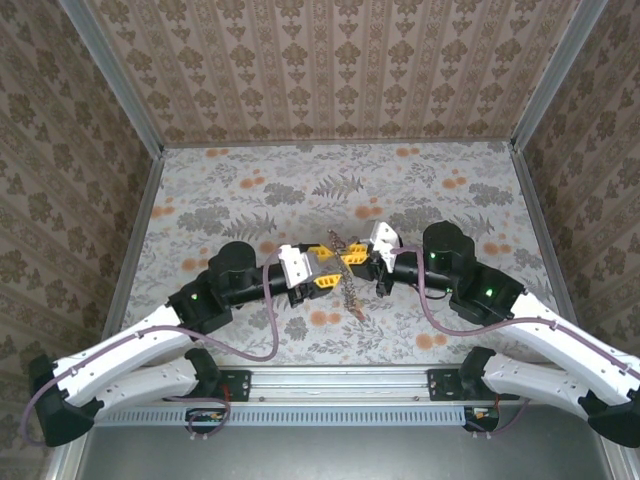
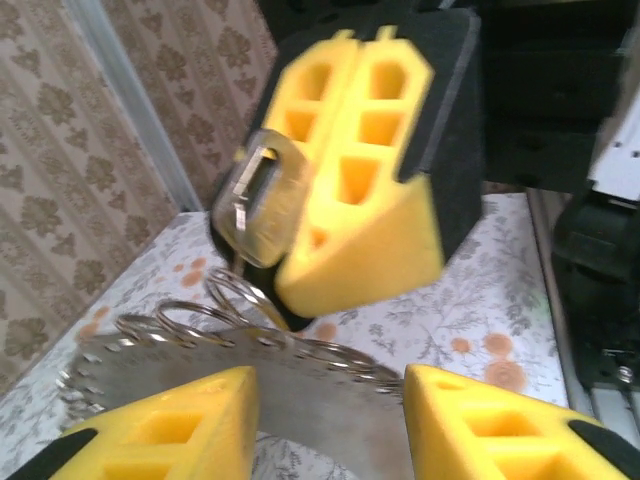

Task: Put the keys on the keyring

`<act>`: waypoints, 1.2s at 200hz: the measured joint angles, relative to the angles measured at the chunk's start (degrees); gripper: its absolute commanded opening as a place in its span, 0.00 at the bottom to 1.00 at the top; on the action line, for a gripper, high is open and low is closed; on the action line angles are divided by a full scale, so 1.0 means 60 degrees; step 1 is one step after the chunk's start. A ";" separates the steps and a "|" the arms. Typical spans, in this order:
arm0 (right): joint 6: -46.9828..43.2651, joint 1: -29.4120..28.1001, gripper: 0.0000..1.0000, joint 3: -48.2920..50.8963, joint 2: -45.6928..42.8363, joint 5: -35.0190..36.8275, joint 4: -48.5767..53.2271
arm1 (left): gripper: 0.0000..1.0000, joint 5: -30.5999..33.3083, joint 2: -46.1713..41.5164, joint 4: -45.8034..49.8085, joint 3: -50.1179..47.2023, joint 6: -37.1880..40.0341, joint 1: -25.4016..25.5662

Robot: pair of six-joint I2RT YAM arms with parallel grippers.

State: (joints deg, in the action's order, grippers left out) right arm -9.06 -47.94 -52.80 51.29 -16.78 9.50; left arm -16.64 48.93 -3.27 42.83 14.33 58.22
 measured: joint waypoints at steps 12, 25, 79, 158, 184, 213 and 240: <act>0.0000 -0.0044 0.00 -0.0007 0.0022 0.0029 -0.0004 | 0.32 0.0229 -0.0004 -0.0087 -0.0011 0.0164 0.0000; 0.0000 -0.0058 0.00 -0.0033 0.0026 0.0087 -0.0004 | 0.30 0.0382 -0.0004 -0.0160 -0.0011 0.0280 0.0000; 0.0000 -0.0168 0.00 -0.0084 0.0036 0.0208 -0.0007 | 0.25 0.0685 -0.0058 -0.0379 -0.0011 0.0514 0.0004; 0.0004 -0.0251 0.00 -0.0087 0.0036 0.0310 -0.0033 | 0.16 0.0765 -0.0291 -0.0393 -0.0011 0.0670 0.0178; 0.0007 -0.0251 0.00 -0.0084 0.0036 0.0313 -0.0033 | 0.14 0.0790 -0.0273 -0.0401 -0.0011 0.0692 0.0178; 0.0007 -0.0251 0.00 -0.0084 0.0036 0.0335 -0.0033 | 0.11 0.0863 -0.0215 -0.0415 -0.0011 0.0776 0.0197; 0.0011 -0.0255 0.00 -0.0084 0.0036 0.0350 -0.0033 | 0.20 0.0896 -0.0215 -0.0437 -0.0011 0.0831 0.0229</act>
State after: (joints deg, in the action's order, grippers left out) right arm -8.99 -49.47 -53.30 51.51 -14.68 9.30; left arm -11.27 47.64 -5.89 42.76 19.31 59.59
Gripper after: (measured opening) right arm 0.067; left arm 0.138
